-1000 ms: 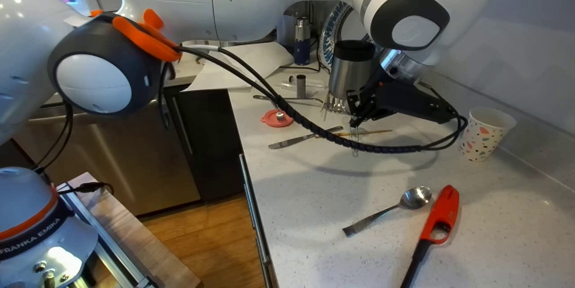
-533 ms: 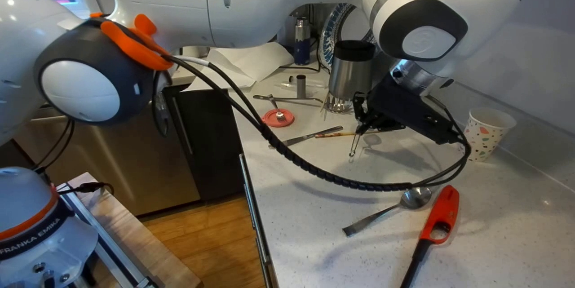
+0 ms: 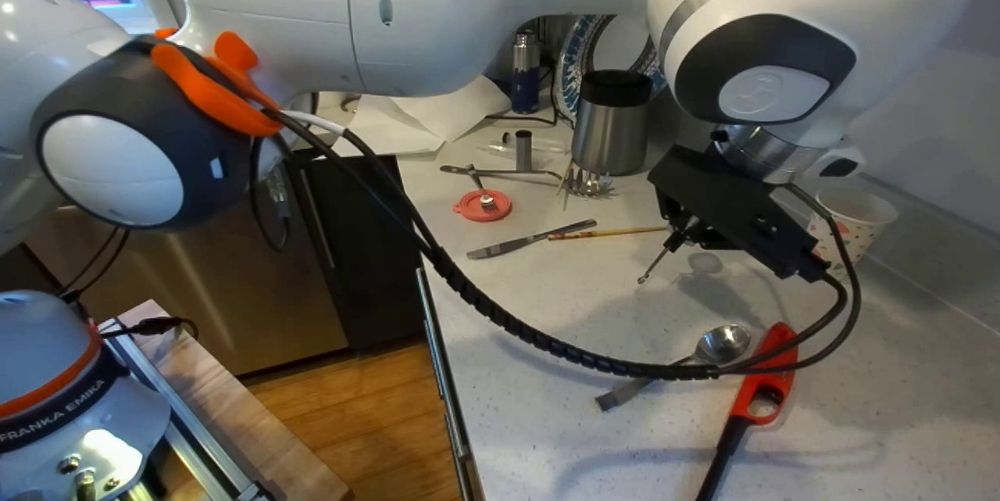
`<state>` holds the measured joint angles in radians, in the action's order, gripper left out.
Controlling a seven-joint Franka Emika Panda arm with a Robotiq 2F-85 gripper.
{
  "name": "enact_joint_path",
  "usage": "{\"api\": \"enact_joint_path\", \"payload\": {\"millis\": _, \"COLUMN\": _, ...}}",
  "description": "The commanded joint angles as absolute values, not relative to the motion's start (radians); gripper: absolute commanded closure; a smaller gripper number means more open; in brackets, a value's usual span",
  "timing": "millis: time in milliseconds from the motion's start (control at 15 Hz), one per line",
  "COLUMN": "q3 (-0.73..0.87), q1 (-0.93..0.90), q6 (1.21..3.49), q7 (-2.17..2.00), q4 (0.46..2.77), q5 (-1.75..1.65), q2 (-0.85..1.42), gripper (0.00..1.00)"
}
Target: Place the strainer on the spoon on the right
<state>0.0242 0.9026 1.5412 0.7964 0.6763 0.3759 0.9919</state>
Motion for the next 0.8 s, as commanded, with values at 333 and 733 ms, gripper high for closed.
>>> {"api": "enact_joint_path", "payload": {"millis": 333, "q3": 0.080, "q1": 0.886, "q6": 1.596, "q7": 0.733, "q4": 0.691, "q5": 0.334, "q2": 1.010, "gripper": 0.99}}
{"api": "enact_joint_path", "payload": {"millis": 733, "q3": 0.076, "q1": 0.888, "q6": 1.604, "q7": 0.728, "q4": 0.684, "q5": 0.343, "q2": 1.012, "gripper": 0.96}}
